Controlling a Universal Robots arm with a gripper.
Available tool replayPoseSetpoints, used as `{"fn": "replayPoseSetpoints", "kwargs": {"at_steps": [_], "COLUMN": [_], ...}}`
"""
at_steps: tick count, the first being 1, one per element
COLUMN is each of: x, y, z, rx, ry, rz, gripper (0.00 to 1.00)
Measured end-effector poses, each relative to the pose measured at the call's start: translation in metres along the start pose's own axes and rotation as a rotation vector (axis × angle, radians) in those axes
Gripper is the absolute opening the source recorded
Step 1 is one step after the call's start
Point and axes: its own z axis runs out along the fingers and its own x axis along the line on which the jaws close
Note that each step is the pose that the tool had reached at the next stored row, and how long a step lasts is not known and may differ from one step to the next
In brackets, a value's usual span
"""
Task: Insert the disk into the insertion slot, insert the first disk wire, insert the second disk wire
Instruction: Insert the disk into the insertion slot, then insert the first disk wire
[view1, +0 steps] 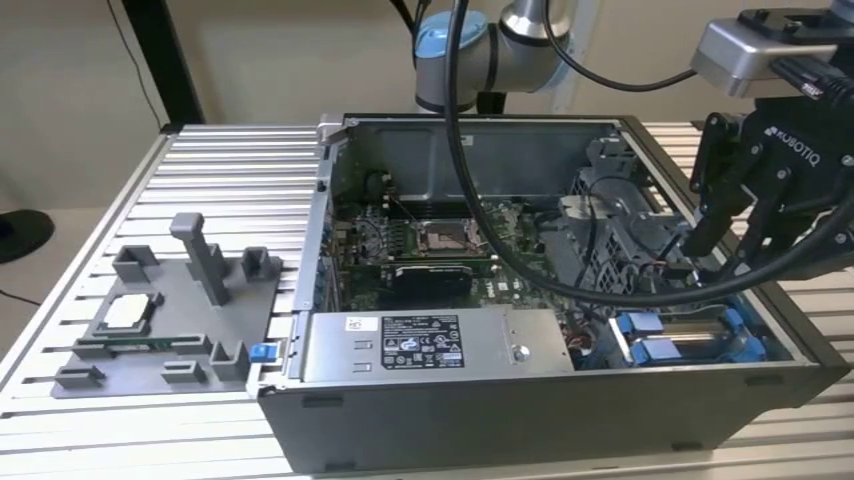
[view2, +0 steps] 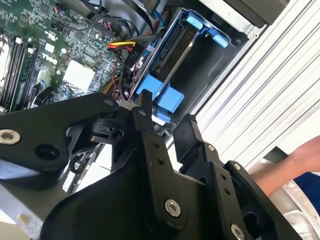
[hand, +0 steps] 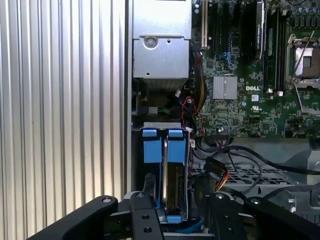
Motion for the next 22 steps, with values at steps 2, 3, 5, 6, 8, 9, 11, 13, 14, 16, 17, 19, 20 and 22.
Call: {"fn": "replayPoseSetpoints", "kwargs": {"at_steps": [2,3,5,6,8,9,11,13,14,16,17,19,20,22], "x": [-0.0003,-0.0005,-0.001,-0.0016,-0.0034,-0.0045,-0.0071,-0.0102,-0.0119,-0.0152,-0.0169,-0.0207,-0.0226,-0.0263], "y": [-0.0012,-0.0018,-0.003,-0.0036,-0.0051,-0.0059,-0.0076,-0.0091,-0.0098,-0.0108,-0.0114,-0.0124,-0.0128,-0.0136], "z": [0.0004,0.0006,0.0014,0.0018,0.0032,0.0039,0.0057,0.0081,0.0094,0.0119,0.0132,0.0159,0.0173,0.0199], "rx": [0.0,-0.0001,0.0,0.0,0.0,0.0,0.0,0.0,0.0,0.0,0.0,0.0,0.0,0.0], "ry": [0.0003,0.0003,0.0001,0.0002,0.0001,0.0002,0.0002,0.0003,0.0003,0.0003,0.0003,0.0003,0.0002,0.0003], "rz": [0.0,0.0,0.0,0.0,0.0,0.0,0.0,0.0,0.0,0.0,0.0,0.0,0.0,0.0], "gripper": [1.0,1.0,1.0,1.0,1.0,1.0,1.0,1.0,1.0,1.0,1.0,1.0,1.0,1.0]}}
